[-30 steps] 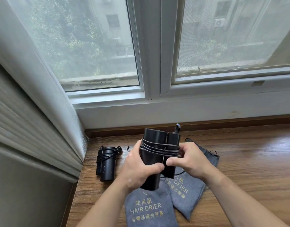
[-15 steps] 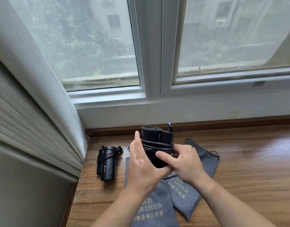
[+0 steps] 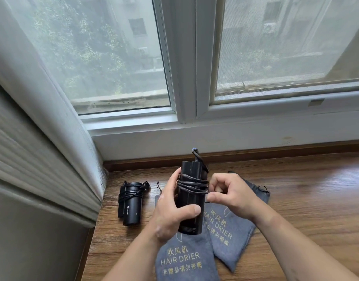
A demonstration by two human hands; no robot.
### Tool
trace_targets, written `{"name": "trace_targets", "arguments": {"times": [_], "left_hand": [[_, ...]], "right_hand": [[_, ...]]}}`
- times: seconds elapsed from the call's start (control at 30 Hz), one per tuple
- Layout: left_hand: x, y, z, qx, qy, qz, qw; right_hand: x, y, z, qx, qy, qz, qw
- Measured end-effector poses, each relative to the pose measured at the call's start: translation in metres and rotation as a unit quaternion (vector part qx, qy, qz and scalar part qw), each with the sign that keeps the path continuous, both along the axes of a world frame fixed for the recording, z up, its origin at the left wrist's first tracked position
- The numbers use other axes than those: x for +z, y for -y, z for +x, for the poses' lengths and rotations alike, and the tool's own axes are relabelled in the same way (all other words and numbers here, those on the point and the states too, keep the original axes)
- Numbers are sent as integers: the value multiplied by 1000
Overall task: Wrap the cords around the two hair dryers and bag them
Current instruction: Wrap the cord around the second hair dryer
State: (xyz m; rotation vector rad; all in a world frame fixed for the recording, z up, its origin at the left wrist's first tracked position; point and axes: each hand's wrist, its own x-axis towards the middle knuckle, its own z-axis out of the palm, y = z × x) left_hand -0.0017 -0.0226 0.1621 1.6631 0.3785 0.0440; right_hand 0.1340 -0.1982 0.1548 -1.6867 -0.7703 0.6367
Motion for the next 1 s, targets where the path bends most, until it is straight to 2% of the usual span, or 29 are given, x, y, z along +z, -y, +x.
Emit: {"name": "trace_targets", "arguments": {"times": [0.23,0.3,0.4,0.63,0.73,0.83,0.87,0.93,1.0], "left_hand": [[7,-4,1,-53,9,-61,997],[9,-3,1,-66,17,-80,994],[10,1,3,-79,39,-121,989],[6,2,5,-100,24,-271,957],[6,-3,5,-107,13,-294,950],[8,-5,7,-80,-11,-266,961],[11,-5,8,-61,-16,-221,973],[14,-3,10,-32,-22,-37,999],[16,3,10,9,-19,122,992]], "right_hand": [[-7,-6,1,-14,-58,21,998],[-3,-9,-2,15,-62,21,998],[4,-9,-4,48,-123,55,990],[14,-8,-4,17,-62,5,998],[15,-10,-8,-11,-15,-13,1000],[9,-9,-12,-78,-15,7,997],[9,-9,-13,-106,-16,9,994],[9,-10,-13,-149,-6,-4,989],[13,-11,-13,-164,30,-35,985]]}}
